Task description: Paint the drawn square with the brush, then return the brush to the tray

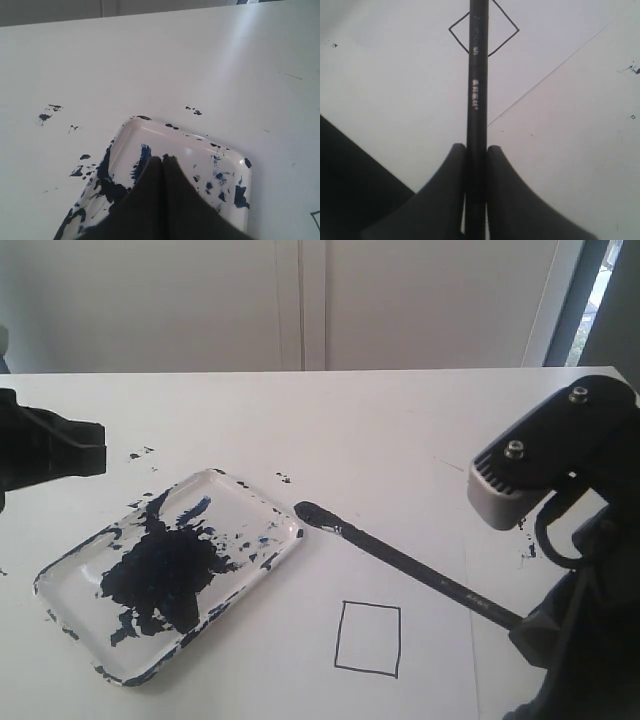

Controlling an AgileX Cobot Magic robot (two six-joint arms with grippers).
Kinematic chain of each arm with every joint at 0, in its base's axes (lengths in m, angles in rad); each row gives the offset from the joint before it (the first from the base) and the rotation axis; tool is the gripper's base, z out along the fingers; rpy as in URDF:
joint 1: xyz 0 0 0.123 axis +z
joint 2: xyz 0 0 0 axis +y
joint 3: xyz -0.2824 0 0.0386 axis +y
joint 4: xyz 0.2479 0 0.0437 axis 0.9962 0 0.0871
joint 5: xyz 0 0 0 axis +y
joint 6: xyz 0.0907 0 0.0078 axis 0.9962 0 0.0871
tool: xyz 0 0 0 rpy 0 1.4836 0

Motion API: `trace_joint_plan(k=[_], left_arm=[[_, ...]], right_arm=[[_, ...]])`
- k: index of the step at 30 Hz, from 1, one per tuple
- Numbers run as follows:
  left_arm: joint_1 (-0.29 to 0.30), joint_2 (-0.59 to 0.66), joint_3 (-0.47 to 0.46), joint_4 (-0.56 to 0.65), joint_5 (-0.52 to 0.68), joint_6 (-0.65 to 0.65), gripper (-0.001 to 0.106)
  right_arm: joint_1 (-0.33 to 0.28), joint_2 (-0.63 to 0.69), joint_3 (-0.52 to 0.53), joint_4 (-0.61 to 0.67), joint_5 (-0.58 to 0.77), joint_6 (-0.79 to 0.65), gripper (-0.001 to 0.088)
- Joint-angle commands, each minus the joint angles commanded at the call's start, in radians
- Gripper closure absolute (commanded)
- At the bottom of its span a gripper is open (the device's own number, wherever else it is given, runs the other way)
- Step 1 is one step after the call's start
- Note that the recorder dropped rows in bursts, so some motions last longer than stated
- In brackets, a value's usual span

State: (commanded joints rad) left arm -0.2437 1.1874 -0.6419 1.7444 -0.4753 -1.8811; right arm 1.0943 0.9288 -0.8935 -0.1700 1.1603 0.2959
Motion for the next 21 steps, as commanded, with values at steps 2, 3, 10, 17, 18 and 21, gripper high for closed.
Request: trace_joint_plan(k=[2,3,10,17,18,21], left_arm=[[0.0,0.0,0.0,0.0,-0.021,0.0,0.105],[0.0,0.0,0.0,0.0,-0.022,0.0,0.105],[0.0,-0.001,0.0,0.0,-0.218,0.255,0.105],[0.0,-0.001,0.0,0.0,-0.038,0.191,0.105],[0.0,-0.001,0.0,0.0,-0.013,0.208,0.105],[0.0,-0.001,0.0,0.0,0.123,0.306,0.105]], right_arm=[[0.0,0.0,0.0,-0.004,-0.002,0.0,0.0868],[0.0,0.0,0.0,-0.004,-0.002,0.0,0.0868],[0.0,0.0,0.0,-0.004,-0.008,0.0,0.0868],[0.0,0.0,0.0,-0.004,-0.008,0.0,0.0868],[0.0,0.0,0.0,-0.004,-0.006,0.0,0.0868],[0.0,0.0,0.0,-0.004,-0.006,0.0,0.0868]])
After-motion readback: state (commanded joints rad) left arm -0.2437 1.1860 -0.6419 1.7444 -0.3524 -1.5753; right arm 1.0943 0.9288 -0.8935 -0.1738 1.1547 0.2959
